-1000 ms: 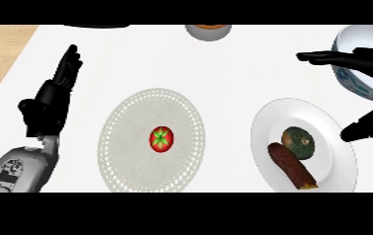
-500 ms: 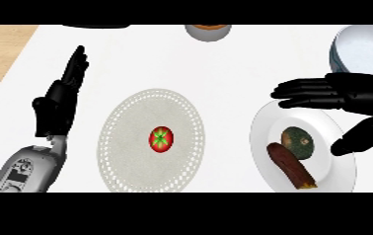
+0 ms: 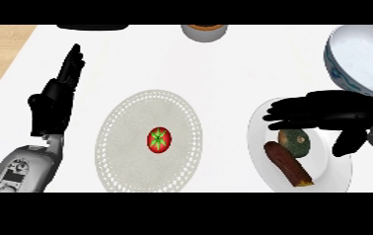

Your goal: Pick the squash from the plate and place it in the bowl

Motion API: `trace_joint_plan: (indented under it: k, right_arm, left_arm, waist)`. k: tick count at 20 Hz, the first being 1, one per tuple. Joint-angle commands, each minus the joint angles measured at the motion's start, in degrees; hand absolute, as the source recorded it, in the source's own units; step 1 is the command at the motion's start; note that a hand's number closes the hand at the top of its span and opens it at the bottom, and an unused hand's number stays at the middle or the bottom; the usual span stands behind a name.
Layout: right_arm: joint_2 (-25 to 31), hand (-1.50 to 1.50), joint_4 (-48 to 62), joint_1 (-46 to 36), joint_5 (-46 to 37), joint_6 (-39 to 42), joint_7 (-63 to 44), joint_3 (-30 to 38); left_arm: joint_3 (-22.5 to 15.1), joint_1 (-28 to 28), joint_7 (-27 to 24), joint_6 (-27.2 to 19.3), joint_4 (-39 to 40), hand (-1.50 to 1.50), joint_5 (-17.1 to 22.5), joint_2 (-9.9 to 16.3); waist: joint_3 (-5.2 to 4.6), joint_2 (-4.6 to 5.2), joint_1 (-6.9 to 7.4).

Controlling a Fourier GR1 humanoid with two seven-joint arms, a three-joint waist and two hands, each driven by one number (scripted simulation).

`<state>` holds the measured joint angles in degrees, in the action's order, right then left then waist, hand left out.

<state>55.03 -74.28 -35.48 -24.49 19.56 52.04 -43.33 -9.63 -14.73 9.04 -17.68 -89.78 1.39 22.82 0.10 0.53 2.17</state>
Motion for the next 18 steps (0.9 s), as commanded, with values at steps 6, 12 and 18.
trace_joint_plan:
  k: [6, 12, 18]
  right_arm:
    - [-8.41, -1.5, 12.91, -2.33, -8.78, -1.29, 9.76, -3.88]
    - [-14.66, -1.5, 18.25, -3.38, -11.52, -2.26, 8.74, -4.78]
    - [-17.14, -1.5, 22.78, -4.41, -14.08, -3.15, 11.28, -4.02]
  left_arm:
    - [4.27, 0.4, -2.79, 2.49, 3.84, 0.0, 0.47, 0.7]
    - [1.01, 1.38, 2.04, 0.81, -2.13, 0.0, -2.54, -2.29]
    - [4.71, 2.26, 0.9, 3.56, -2.37, 0.0, -1.69, -0.47]
  waist:
    - [-0.09, -0.17, -1.11]
    - [-0.07, -0.37, -1.24]
    - [-0.09, -0.4, -1.44]
